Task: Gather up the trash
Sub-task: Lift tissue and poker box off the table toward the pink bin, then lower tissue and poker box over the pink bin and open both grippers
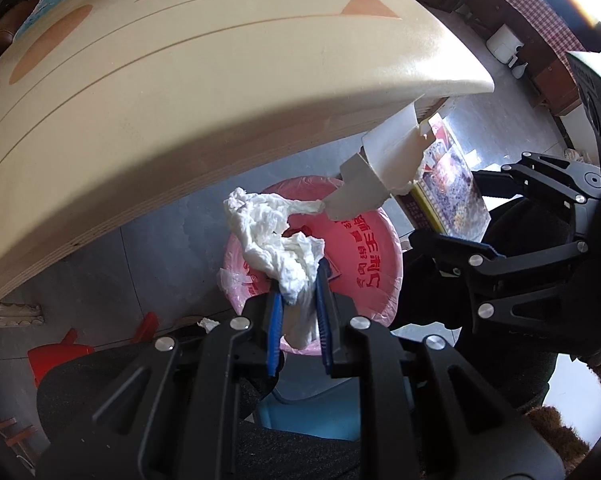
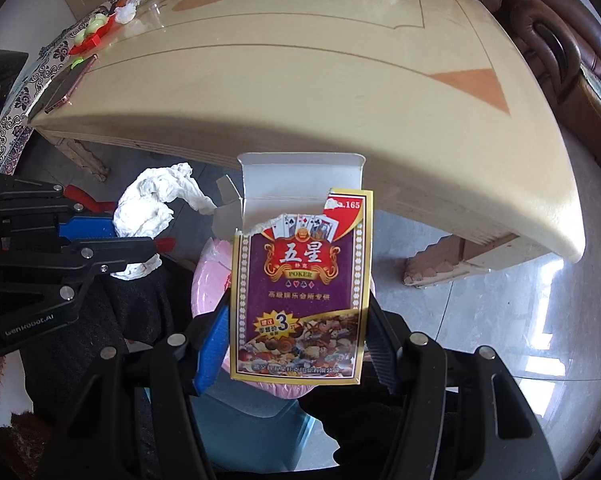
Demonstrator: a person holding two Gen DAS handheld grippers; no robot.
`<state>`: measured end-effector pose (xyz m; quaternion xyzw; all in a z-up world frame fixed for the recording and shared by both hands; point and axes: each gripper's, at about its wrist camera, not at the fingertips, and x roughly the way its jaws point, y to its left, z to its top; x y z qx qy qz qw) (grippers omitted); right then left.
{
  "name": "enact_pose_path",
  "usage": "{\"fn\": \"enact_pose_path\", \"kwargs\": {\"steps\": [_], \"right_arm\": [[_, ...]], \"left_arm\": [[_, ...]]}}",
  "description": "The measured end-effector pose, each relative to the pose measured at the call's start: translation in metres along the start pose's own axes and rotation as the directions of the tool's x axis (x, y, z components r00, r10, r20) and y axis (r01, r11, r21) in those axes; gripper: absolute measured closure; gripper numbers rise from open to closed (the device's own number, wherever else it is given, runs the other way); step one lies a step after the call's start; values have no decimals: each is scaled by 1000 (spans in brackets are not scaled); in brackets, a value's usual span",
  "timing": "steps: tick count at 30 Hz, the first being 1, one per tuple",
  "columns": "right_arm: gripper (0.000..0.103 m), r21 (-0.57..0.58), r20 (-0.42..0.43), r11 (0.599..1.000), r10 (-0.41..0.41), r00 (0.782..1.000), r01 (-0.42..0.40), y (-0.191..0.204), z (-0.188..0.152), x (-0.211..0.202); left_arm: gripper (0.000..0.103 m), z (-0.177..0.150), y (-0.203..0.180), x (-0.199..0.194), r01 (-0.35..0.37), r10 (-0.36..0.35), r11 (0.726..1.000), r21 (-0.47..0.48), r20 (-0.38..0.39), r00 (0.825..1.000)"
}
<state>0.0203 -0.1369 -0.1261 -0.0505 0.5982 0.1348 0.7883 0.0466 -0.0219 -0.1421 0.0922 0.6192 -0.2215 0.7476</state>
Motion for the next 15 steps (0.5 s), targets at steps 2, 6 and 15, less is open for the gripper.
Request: {"fn": "enact_pose_path", "kwargs": {"steps": [2,6,15], "right_arm": [[44,14,-14,1000,12,1000,-11,-2,-4,9],[44,18,-37,1000,8,999,-8,-1,-8,27],[44,98,-94,995,25,995,-16,-15,-20,85]], "left_arm": [[86,-2,-1,12,19,-19,1000,0,-16,1000],[87,-5,-6,38,21,-21,1000,-9,-40,999],[87,-12,13,105,107,-127,982,-157,-121,985]]}}
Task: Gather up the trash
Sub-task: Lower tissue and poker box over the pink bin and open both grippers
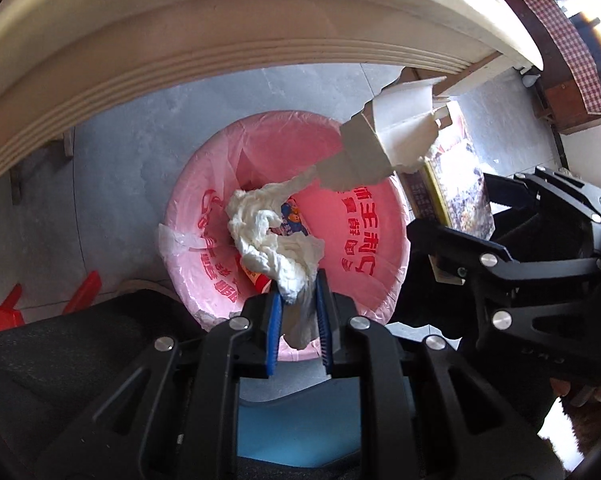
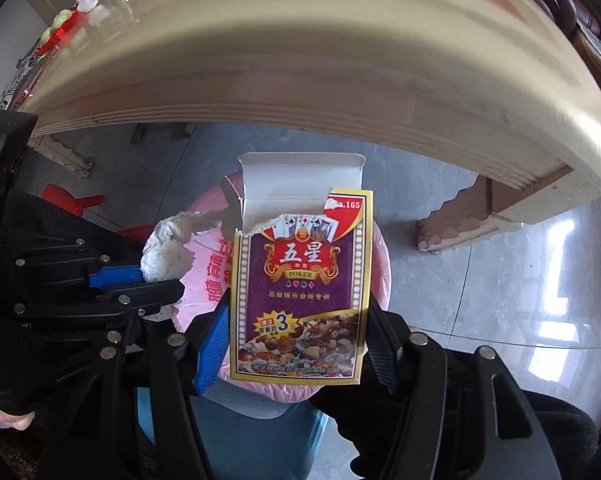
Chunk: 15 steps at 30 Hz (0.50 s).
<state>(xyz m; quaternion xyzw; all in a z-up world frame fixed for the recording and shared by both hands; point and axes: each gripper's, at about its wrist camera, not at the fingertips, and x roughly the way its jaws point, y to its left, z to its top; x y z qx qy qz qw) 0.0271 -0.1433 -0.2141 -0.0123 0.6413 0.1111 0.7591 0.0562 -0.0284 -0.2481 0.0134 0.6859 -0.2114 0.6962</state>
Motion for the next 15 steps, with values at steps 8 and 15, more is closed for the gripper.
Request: {"fn": "enact_pose_path", "kwargs": {"steps": [8,15], "right_arm": [[44,61,-75,998,23,997,-18,-9,-5,57],[44,85,-113,996,42,993,-32,-20,-5,85]], "left_arm": [[87,10,20,52,40,-49,993,-116,-78,996],[87,17,26,84,1,-17,991,-131,-123,992]]}}
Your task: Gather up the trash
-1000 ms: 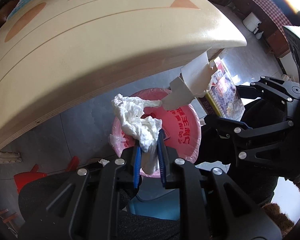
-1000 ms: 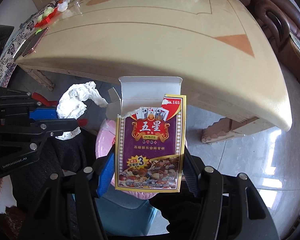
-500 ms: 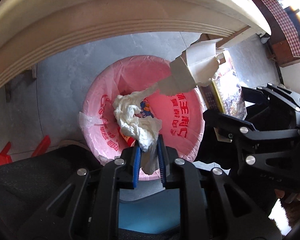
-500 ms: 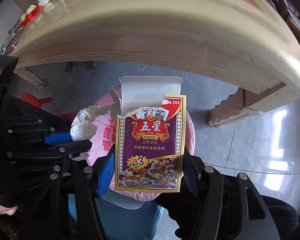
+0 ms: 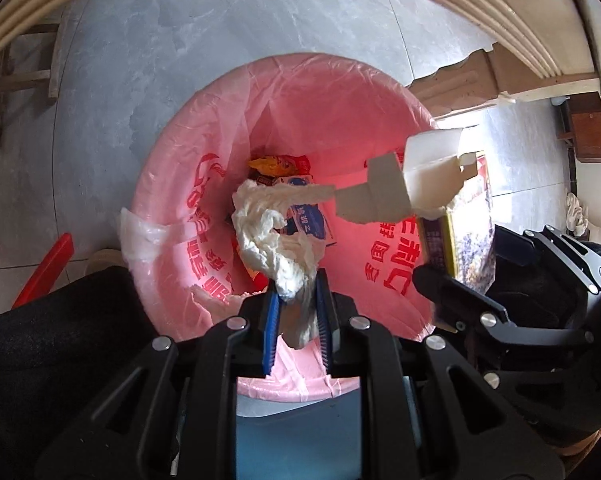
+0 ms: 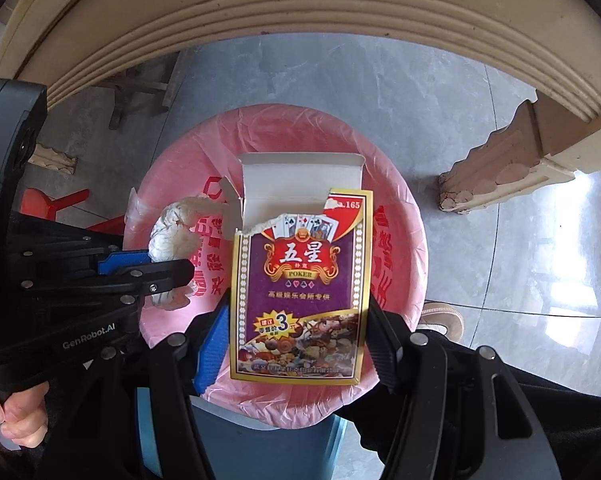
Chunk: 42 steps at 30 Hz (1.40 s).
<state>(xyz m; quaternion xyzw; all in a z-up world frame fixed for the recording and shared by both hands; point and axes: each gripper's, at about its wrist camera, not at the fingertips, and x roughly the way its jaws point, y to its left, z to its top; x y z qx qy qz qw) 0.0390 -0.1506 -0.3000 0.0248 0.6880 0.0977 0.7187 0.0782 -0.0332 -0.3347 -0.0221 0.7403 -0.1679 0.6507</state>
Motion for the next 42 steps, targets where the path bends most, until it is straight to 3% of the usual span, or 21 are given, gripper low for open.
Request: {"fn": "enact_pose_path", "kwargs": {"steps": [2,5,9,11,16,19,21,42], "right_arm": [[44,8,-13,1000,13,1000,-12,-3,0,6],[44,17,-31,1000,23,999,-22,-7,1,14],[44,33,-43,999,40,998,-38,-15,2,22],[44,34,-47,999,39,998,-38,-17,3,25],[41,20,-57,998,53,997,-52,-16,5,32],[29,19,-61,999,34,998,-33,-16,5,35],[26,26,-65,999,29,997,-27,-17,7,37],[26,50,-65,999,4,998,-1,-21,5,34]], "left_arm": [[83,1,-3,4,-16,16,1000,15,-5,1000],[65,3,-2,9,-63,63,998,16,-4,998],[50,5,6,13,-46,45,999,-13,-32,998],[42,5,10,11,-74,73,997,-21,-28,997],[40,1,16,13,-120,119,993,-14,-19,993],[40,2,21,13,-131,130,991,-36,-23,991],[40,3,22,14,-129,128,991,-42,-25,991],[40,1,13,10,-201,201,980,-8,-3,980]]}}
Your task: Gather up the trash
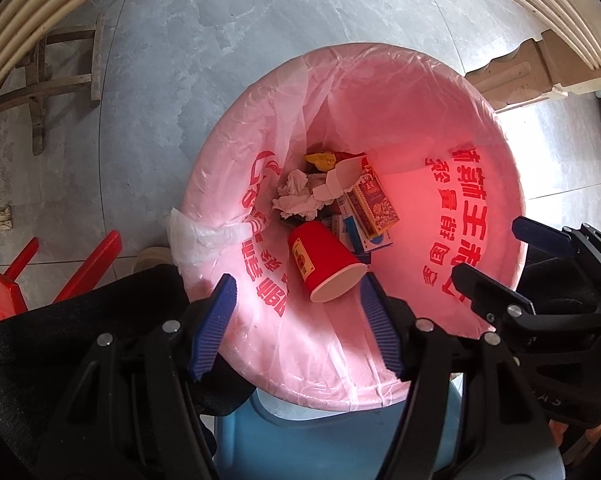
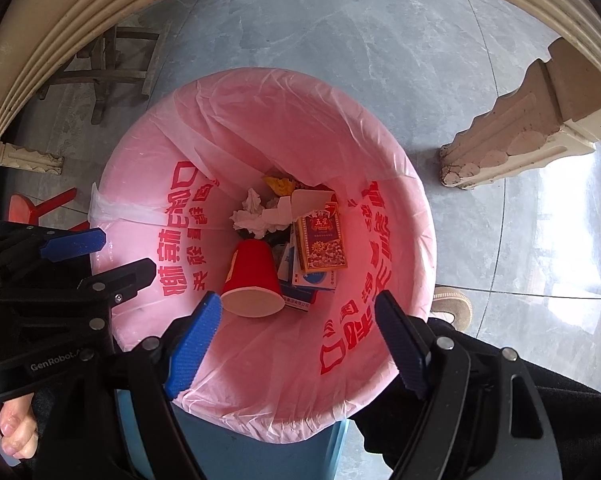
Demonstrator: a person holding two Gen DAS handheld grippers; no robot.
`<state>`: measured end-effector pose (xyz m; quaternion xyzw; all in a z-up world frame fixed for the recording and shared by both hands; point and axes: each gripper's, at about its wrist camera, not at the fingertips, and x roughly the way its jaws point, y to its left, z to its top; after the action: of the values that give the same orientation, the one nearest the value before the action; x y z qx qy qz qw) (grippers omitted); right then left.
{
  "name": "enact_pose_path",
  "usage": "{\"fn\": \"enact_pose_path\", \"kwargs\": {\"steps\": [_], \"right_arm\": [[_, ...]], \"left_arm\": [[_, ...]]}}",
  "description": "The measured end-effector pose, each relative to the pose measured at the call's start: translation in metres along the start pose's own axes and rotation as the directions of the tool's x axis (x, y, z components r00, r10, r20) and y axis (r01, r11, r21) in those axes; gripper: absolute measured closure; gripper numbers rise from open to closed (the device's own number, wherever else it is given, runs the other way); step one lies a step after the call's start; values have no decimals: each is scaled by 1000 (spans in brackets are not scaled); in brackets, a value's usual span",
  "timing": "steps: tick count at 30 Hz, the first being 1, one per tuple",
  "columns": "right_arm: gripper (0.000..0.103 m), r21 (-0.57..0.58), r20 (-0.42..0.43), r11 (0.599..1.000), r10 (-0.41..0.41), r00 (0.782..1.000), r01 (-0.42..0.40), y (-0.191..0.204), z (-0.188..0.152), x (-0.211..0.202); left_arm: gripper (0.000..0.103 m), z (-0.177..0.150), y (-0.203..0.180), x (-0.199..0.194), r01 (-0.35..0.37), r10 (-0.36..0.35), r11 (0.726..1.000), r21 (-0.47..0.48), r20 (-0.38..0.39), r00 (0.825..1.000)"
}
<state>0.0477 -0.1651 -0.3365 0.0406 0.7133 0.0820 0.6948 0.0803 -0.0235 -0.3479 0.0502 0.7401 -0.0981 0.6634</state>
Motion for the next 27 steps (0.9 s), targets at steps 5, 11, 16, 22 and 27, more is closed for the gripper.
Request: {"fn": "enact_pose_path", "kwargs": {"steps": [5,11,16,22,27], "right_arm": [[26,3,23,998,-58,998,58,0,-4,-10],[26,25,57,995,-100,993,98,-2,-10,-27],[26,36,93,986,-164,982,161,3,-19,-44],[26,72,160,979,-200,967,190,2,-33,-71],[26,93,266,969,-248,932,231,4,-47,-112]], "left_arm": [[40,-1,-7,-4,-32,32,999,3,18,999],[40,-8,-12,-16,-37,38,999,-17,57,998],[40,-16,-19,-30,-74,76,997,-29,96,992],[40,-29,-29,-58,-106,114,993,-59,156,981],[40,-40,-43,-99,-126,142,989,-80,252,957]]}}
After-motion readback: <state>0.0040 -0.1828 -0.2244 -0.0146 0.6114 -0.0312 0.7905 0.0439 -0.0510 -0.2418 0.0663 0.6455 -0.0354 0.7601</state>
